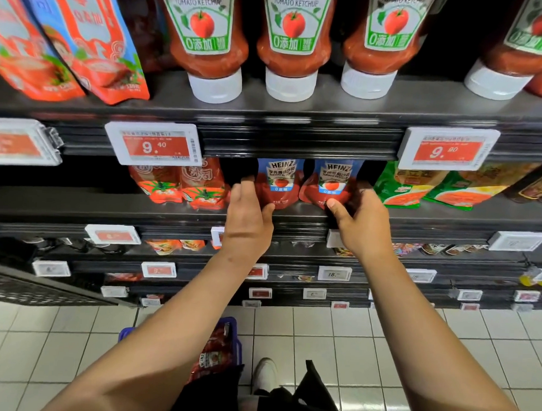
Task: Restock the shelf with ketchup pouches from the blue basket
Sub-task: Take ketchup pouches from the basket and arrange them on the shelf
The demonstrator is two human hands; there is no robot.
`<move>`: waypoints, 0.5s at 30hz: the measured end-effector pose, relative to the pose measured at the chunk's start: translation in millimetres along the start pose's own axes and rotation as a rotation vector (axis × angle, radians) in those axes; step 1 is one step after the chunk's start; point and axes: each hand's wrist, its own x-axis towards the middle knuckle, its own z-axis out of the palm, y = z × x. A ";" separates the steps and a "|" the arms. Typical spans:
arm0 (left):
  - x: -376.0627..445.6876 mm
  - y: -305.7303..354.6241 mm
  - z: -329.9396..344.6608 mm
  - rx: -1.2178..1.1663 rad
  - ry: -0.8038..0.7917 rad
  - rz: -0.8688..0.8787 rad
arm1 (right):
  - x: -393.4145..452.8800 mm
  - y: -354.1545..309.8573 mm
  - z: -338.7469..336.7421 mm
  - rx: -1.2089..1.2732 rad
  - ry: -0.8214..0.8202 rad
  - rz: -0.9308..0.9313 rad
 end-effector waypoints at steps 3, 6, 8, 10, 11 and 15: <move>0.0 -1.4 -1.7 -0.021 -0.014 -0.001 | -2.2 0.9 0.2 0.005 0.004 -0.011; -2.1 -6.7 -4.0 -0.042 -0.028 -0.001 | -3.7 2.3 -0.5 0.042 0.006 0.009; -7.7 -12.7 -6.5 -0.063 -0.035 -0.005 | -5.3 5.8 -2.7 0.068 0.015 0.001; -18.0 -20.0 -12.0 -0.112 -0.048 0.001 | -10.3 12.8 -5.6 0.095 0.027 -0.007; -24.2 -24.4 -16.3 -0.144 -0.047 0.022 | -14.2 17.4 -7.4 0.123 0.032 -0.010; -50.1 -51.0 -42.4 -0.122 0.011 0.177 | -37.5 37.5 -9.9 0.261 0.111 -0.127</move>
